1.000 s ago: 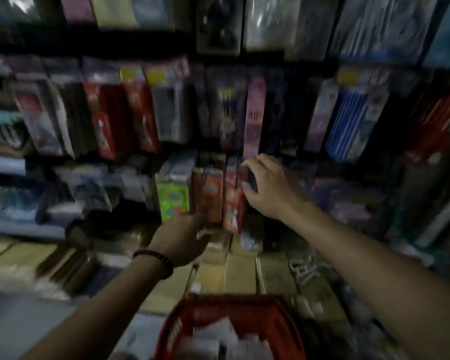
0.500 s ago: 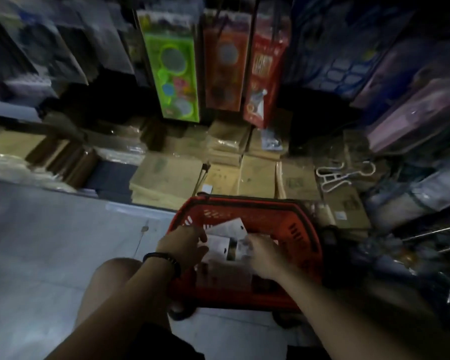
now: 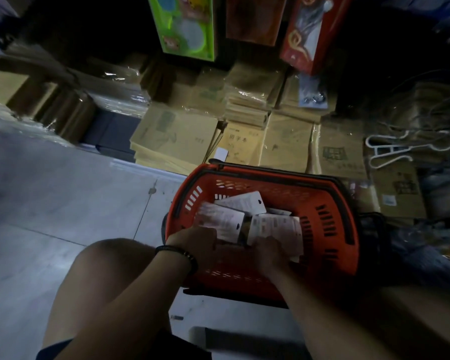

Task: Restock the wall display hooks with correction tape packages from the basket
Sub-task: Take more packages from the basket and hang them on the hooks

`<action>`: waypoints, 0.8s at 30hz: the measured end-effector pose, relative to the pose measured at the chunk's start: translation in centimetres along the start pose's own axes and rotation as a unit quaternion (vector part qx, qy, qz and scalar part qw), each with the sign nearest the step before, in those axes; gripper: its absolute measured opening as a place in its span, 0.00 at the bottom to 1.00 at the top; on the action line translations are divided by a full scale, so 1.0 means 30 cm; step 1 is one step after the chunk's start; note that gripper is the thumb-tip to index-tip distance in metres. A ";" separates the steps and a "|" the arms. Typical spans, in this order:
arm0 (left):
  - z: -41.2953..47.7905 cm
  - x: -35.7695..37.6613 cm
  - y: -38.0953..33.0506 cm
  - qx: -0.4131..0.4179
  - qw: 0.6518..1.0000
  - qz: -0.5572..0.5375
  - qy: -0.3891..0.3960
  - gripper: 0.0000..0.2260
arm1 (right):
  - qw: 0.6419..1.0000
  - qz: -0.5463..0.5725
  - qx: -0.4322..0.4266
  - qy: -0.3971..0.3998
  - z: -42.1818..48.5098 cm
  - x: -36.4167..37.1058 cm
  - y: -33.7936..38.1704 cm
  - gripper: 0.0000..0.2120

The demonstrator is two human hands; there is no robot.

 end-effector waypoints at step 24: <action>0.035 -0.111 0.173 -0.096 0.972 -0.182 -0.116 0.16 | 0.936 0.318 0.124 -0.082 0.074 -0.085 0.144 0.09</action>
Point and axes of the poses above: each hand's wrist, its own z-axis towards the middle knuckle, its own x-axis out of the palm, y = z × x, the point moved 6 cm from there along z, towards the middle knuckle, and after that the axes turned 13 degrees about -x, right-handed, at the moved point
